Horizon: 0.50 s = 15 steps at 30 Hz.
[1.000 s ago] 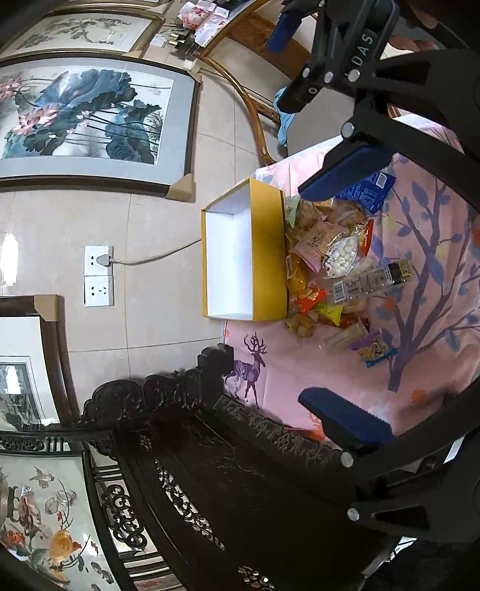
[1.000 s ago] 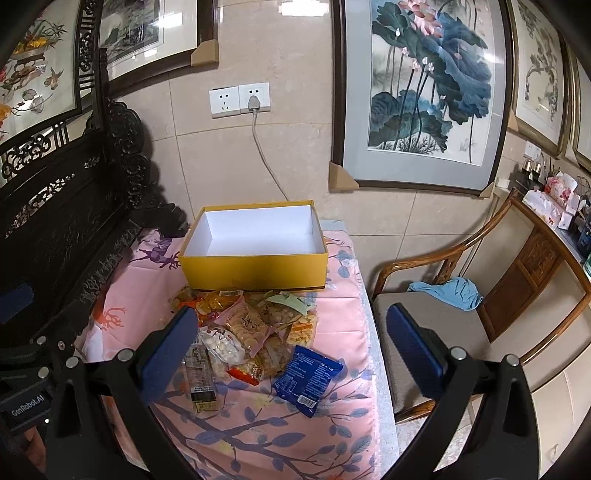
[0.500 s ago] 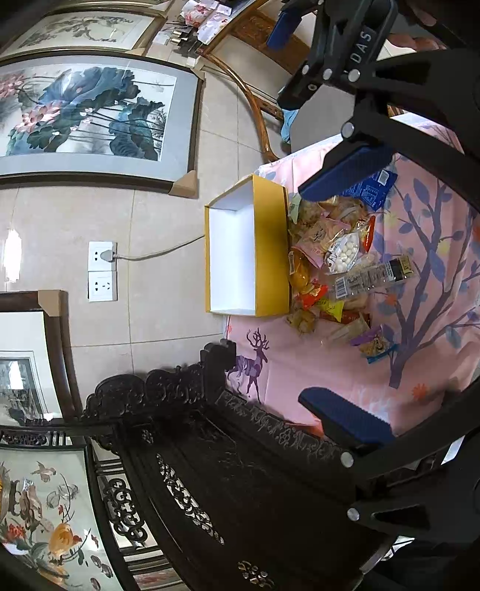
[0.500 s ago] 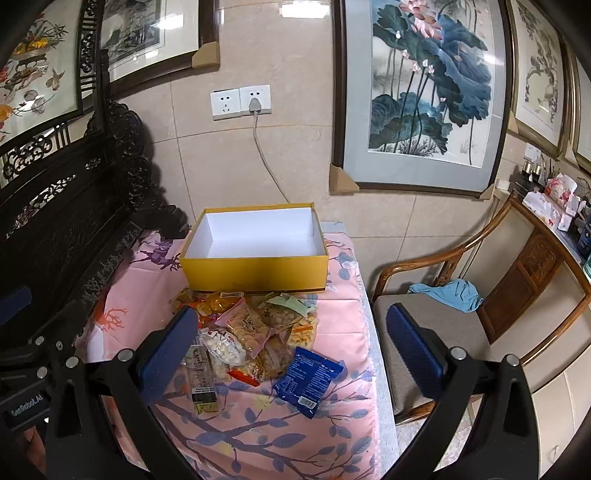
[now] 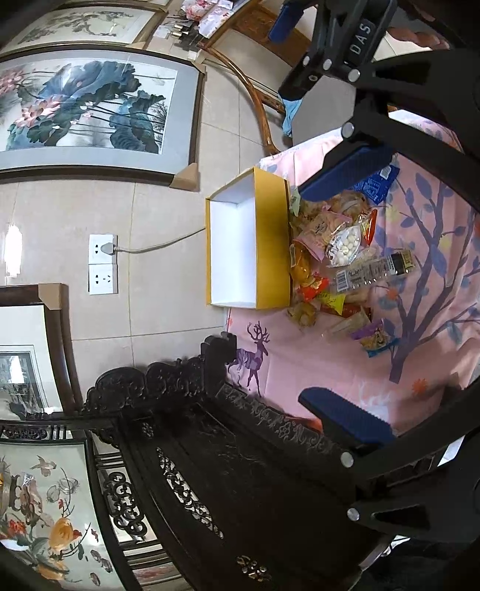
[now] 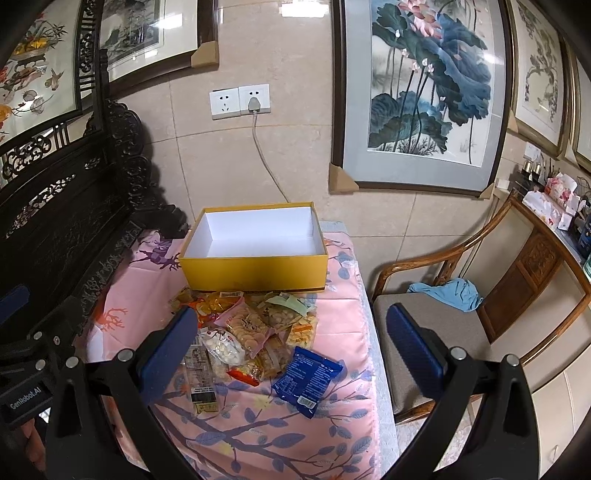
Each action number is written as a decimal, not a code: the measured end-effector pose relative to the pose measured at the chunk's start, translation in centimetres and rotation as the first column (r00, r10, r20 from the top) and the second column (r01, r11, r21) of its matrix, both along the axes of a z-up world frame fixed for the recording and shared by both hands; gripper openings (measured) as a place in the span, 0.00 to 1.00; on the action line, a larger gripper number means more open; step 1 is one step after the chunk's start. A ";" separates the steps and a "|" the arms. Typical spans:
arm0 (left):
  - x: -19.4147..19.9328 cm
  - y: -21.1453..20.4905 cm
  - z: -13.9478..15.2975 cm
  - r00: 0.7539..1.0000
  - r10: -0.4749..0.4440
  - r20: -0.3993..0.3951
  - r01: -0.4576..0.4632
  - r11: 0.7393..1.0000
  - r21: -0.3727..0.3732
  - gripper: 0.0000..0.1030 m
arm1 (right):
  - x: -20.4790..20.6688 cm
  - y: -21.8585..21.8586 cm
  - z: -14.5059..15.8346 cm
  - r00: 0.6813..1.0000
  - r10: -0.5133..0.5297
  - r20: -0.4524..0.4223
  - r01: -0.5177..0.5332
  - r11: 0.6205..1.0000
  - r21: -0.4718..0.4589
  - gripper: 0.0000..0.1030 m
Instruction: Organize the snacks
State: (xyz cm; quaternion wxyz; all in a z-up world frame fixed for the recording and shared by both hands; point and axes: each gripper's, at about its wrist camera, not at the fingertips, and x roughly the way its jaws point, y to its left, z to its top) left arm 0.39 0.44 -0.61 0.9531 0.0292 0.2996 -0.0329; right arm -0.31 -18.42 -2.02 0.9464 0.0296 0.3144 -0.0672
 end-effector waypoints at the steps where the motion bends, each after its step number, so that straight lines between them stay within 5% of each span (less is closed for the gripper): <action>1: 0.1 0.0 0.0 1.000 -0.002 -0.003 0.002 1.000 -0.004 0.98 | 0.0 0.0 0.0 1.000 0.001 0.000 -0.001 1.000 0.001 0.99; 15: 0.9 -0.4 -1.6 1.000 -0.014 -0.004 0.014 1.000 0.003 0.98 | 1.4 -1.0 -2.2 0.999 0.032 -0.032 -0.032 0.999 0.008 0.99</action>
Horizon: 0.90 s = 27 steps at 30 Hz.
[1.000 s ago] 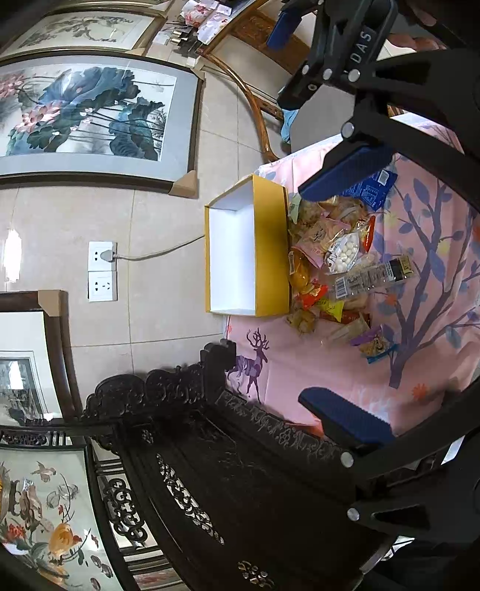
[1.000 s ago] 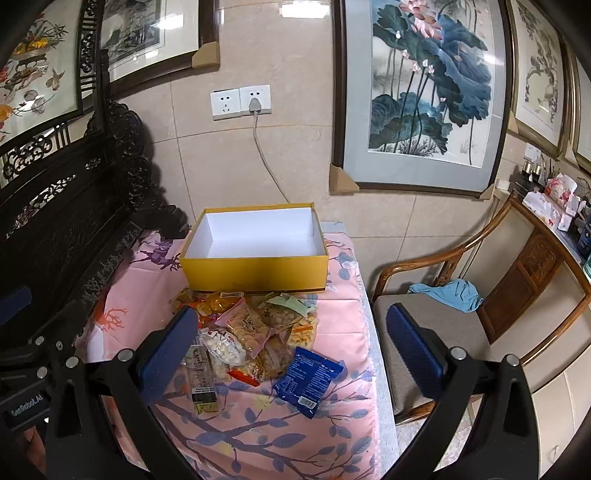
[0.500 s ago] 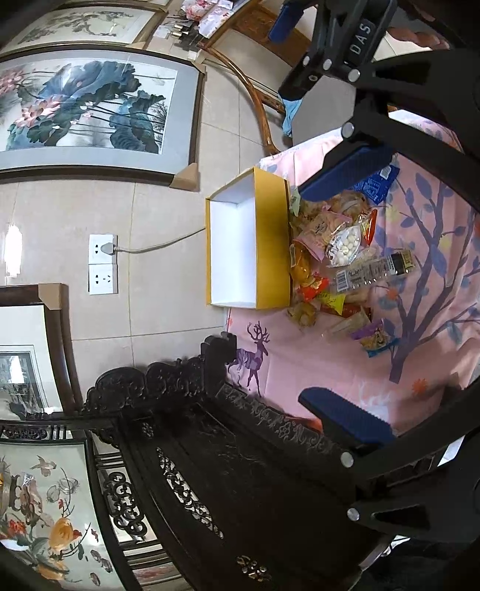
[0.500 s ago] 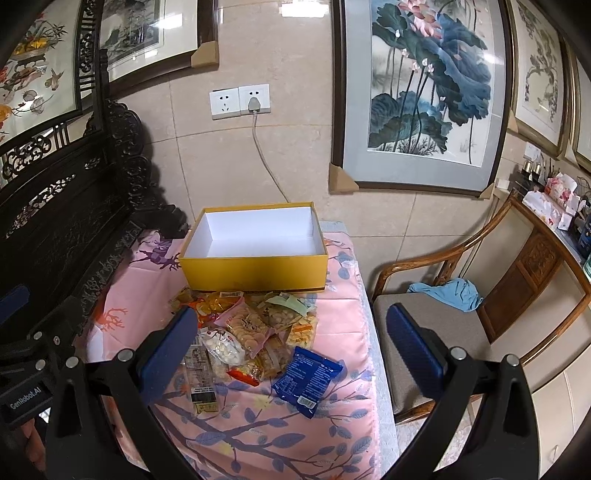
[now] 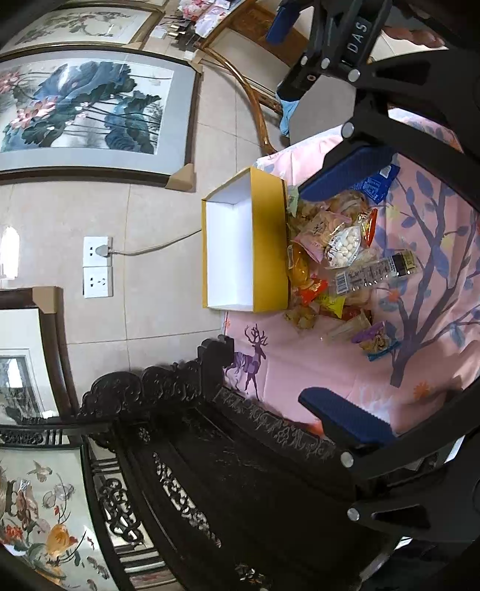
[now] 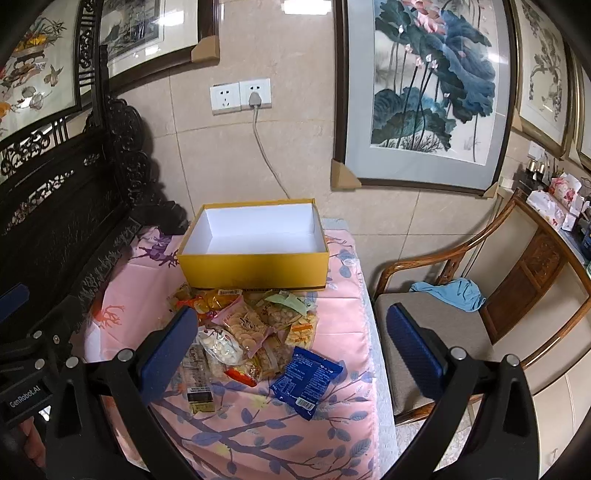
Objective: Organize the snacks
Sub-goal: 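Grasp the clear tube snack with left tool while right tool grasps blue biscuit pack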
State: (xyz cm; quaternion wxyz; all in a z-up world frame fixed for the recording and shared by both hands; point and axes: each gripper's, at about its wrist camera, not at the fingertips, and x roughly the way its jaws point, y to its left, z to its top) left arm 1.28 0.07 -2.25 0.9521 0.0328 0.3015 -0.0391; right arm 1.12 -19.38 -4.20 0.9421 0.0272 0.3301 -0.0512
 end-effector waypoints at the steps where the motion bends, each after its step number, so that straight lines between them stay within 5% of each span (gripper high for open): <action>1: 0.3 0.0 -1.3 1.000 0.001 -0.015 0.000 1.000 0.018 0.98 | 0.4 -0.4 -1.0 1.000 0.002 -0.026 -0.002 1.000 0.001 0.99; 5: 1.0 1.0 -5.5 0.990 0.014 -0.141 -0.008 0.999 0.049 0.98 | 1.0 -3.7 -7.9 0.998 -0.004 -0.058 0.005 1.000 0.028 0.99; 10: 2.0 4.2 -10.5 0.961 0.077 -0.267 -0.079 0.997 0.004 0.98 | 4.1 -6.8 -18.2 0.953 -0.072 -0.294 0.123 0.979 0.160 0.99; 15: 2.1 5.6 -15.4 0.924 0.110 -0.367 -0.144 0.988 -0.065 0.98 | 8.3 -4.7 -23.3 0.955 -0.043 -0.294 0.092 0.984 0.154 0.99; 17: 2.4 4.7 -17.3 0.912 0.103 -0.397 -0.134 0.989 -0.053 0.98 | 10.1 -3.7 -25.6 0.930 -0.004 -0.367 0.067 0.985 0.160 0.93; 19: 3.0 3.5 -18.5 0.914 0.097 -0.395 -0.121 0.992 -0.034 0.98 | 10.0 -3.3 -25.6 0.937 0.004 -0.350 0.051 0.987 0.150 0.71; 23: 5.1 1.1 -20.0 0.959 0.109 -0.262 -0.128 0.990 -0.057 0.98 | 7.6 -5.2 -24.7 0.930 0.048 -0.365 0.058 0.960 0.272 0.65; 27: 8.1 -2.2 -24.7 0.945 0.113 -0.306 -0.084 0.991 0.108 0.98 | 4.4 -7.6 -23.2 0.931 0.004 -0.364 0.107 0.953 0.283 0.65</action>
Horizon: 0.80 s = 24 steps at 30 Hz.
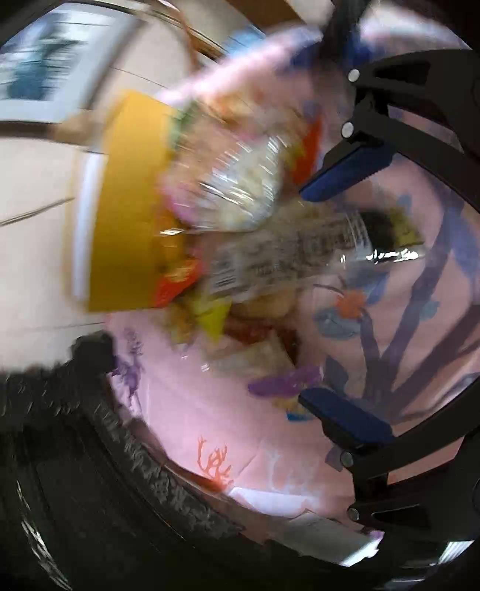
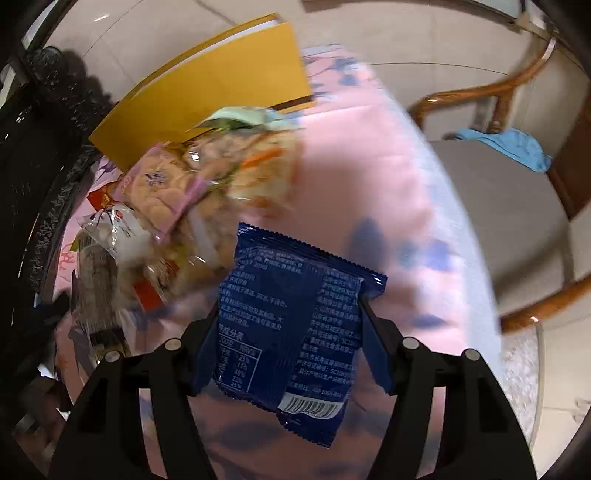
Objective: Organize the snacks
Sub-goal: 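Grasp the clear tube snack with left tool while right tool grasps blue biscuit pack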
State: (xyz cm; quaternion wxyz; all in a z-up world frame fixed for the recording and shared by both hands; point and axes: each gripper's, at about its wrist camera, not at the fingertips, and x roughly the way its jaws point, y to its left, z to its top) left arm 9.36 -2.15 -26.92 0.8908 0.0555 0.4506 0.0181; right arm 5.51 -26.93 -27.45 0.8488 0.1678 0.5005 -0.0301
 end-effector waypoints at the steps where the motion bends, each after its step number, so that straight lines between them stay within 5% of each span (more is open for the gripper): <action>1: 0.7 -0.5 -1.2 0.999 -0.018 -0.044 0.019 1.000 0.018 0.98 | -0.8 -0.6 0.4 1.000 -0.015 0.011 0.015 1.000 0.018 0.65; 3: 1.5 -1.4 -4.0 0.986 -0.064 -0.152 0.062 0.998 -0.012 0.98 | -2.1 -1.9 1.1 0.998 -0.052 0.028 0.050 0.997 0.062 0.65; 4: 1.4 -0.7 -3.7 0.994 -0.032 -0.108 0.024 0.997 -0.073 0.97 | -2.7 -2.4 1.6 0.997 -0.071 0.039 0.068 0.995 0.076 0.65; 5: 2.0 -0.3 -4.5 0.983 -0.021 -0.180 -0.002 0.992 -0.127 0.95 | -3.2 -2.7 2.0 0.995 -0.084 0.045 0.081 0.994 0.074 0.66; 8: 1.9 -1.7 -3.2 0.975 -0.162 -0.153 0.143 0.981 -0.129 0.34 | -4.2 -2.9 3.4 0.995 -0.079 0.061 0.079 0.997 0.014 0.65; 11: 1.3 -0.8 -2.2 0.977 -0.163 -0.136 0.134 0.970 -0.204 0.31 | -4.6 -3.0 4.7 0.993 -0.069 0.100 0.064 0.997 0.044 0.65; 15: -0.2 0.7 -0.2 0.980 -0.163 -0.114 0.137 0.969 -0.206 0.28 | -5.2 -3.2 6.9 0.987 -0.056 0.148 0.049 0.997 0.056 0.65; 24: -3.6 3.1 11.2 0.991 -0.119 0.066 0.130 0.971 -0.200 0.27 | -4.0 -2.2 13.8 0.937 0.018 0.348 -0.033 0.999 0.038 0.65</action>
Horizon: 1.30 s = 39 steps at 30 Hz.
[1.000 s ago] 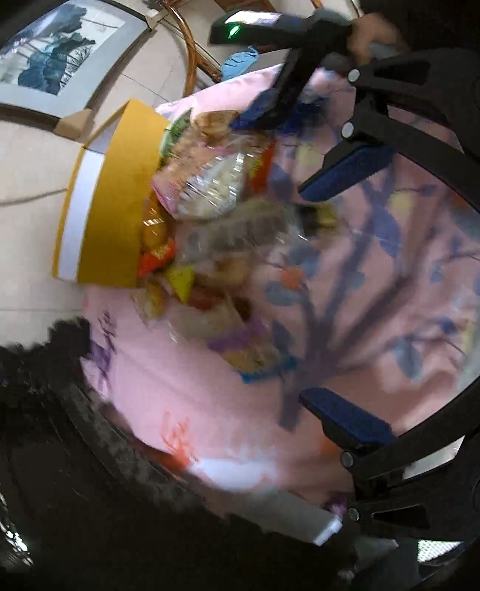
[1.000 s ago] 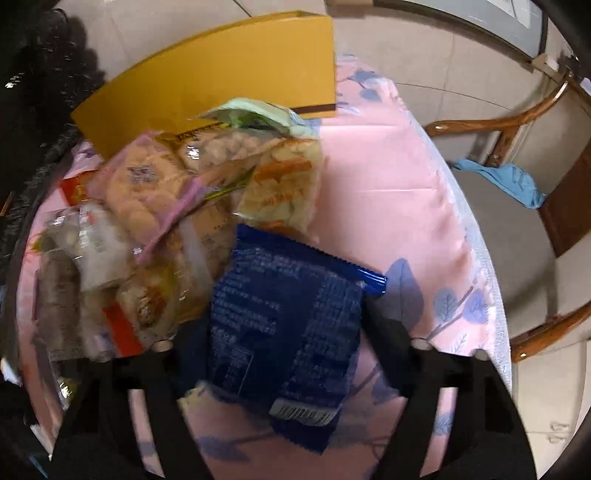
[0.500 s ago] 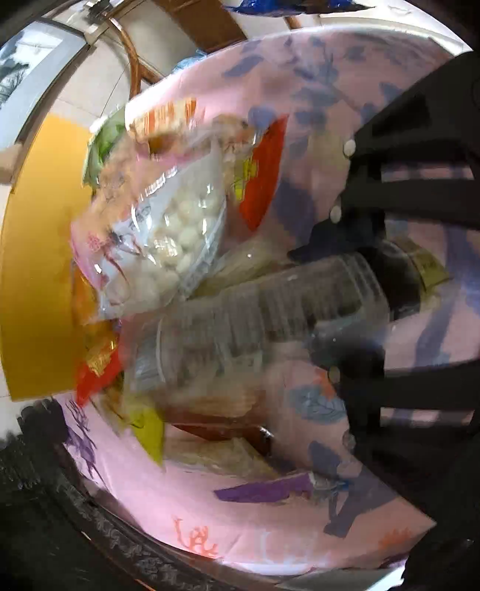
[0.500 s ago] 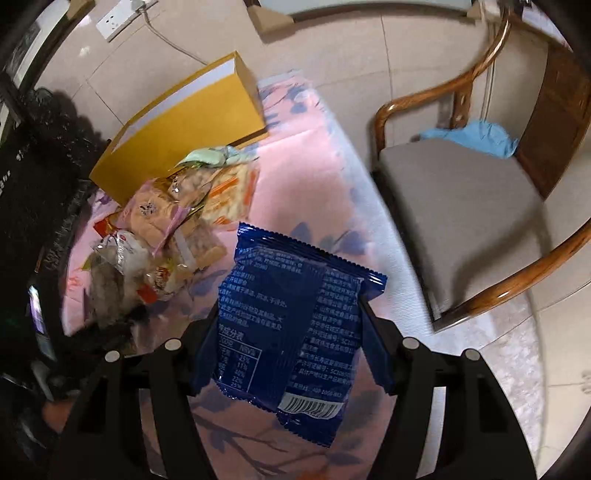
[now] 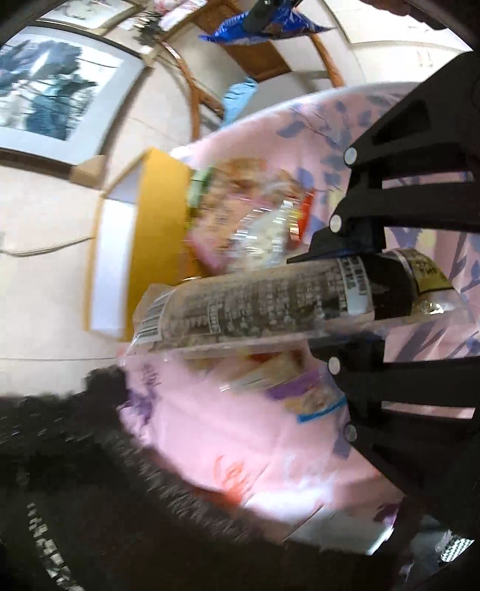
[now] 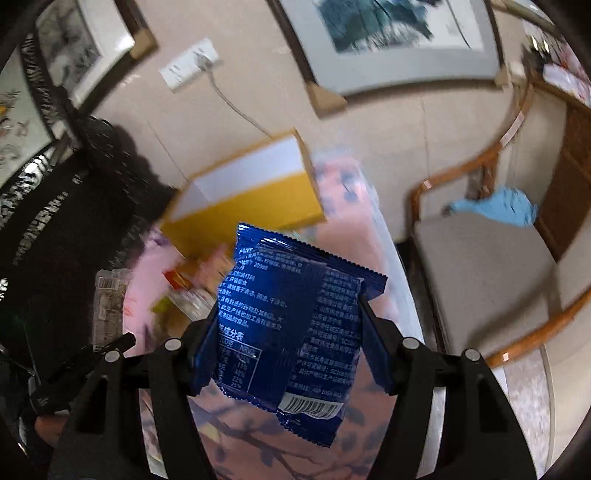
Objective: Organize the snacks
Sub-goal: 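Grasp the clear tube snack with left tool while right tool grasps blue biscuit pack, then drop both snacks into the yellow box and open both tools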
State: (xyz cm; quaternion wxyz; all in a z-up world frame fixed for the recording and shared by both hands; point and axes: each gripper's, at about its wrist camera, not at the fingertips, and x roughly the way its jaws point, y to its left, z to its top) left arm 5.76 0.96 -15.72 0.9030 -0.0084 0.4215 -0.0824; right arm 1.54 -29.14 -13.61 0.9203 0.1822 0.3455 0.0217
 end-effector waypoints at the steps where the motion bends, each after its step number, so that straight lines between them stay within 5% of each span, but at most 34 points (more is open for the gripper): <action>1: 0.3 0.1 1.3 1.000 0.000 0.031 0.000 1.000 0.002 0.27 | 0.5 0.3 0.8 1.000 0.007 0.026 -0.007 1.000 -0.003 0.66; 6: 2.7 0.3 5.6 0.989 -0.024 0.146 0.022 1.000 0.017 0.27 | 4.2 1.9 4.3 0.989 0.044 0.144 -0.043 0.999 -0.009 0.65; 13: 11.8 -0.5 8.1 0.974 -0.045 0.224 0.047 0.999 -0.005 0.28 | 12.2 4.5 7.7 0.966 0.108 0.234 -0.090 0.992 -0.086 0.65; 23: 29.1 -3.1 4.1 0.982 -0.091 0.164 0.091 0.996 0.007 0.28 | 30.7 4.1 1.9 0.987 0.107 0.122 -0.090 0.987 -0.134 0.65; 25: 31.6 -3.6 3.0 0.982 -0.079 0.169 0.078 0.997 0.012 0.43 | 33.7 4.3 -0.1 0.987 0.138 0.081 -0.122 0.976 -0.182 0.67; 26: 32.6 -3.8 2.2 0.986 -0.057 0.156 0.053 0.998 0.031 0.89 | 34.6 4.6 -0.8 0.990 0.138 0.040 -0.126 0.967 -0.220 0.72; 27: 33.0 -3.8 1.6 0.989 -0.020 0.146 0.012 0.998 0.056 0.98 | 35.4 4.9 -1.7 0.994 0.113 -0.003 -0.109 0.952 -0.286 0.87; 29: 33.0 -3.5 1.0 0.988 0.024 0.153 -0.037 0.996 0.086 0.98 | 34.5 4.6 -2.0 0.996 0.080 0.050 -0.060 0.949 -0.309 0.93; 32: 31.3 -2.2 0.7 0.989 0.033 0.144 -0.049 0.992 0.113 0.98 | 31.8 3.4 -2.1 0.996 0.062 0.071 -0.045 0.973 -0.227 0.97; 39: 23.1 0.5 -1.3 0.997 -0.043 0.057 0.034 0.988 0.148 0.98 | 23.1 2.3 -7.8 0.989 0.101 -0.110 -0.117 0.980 -0.158 0.99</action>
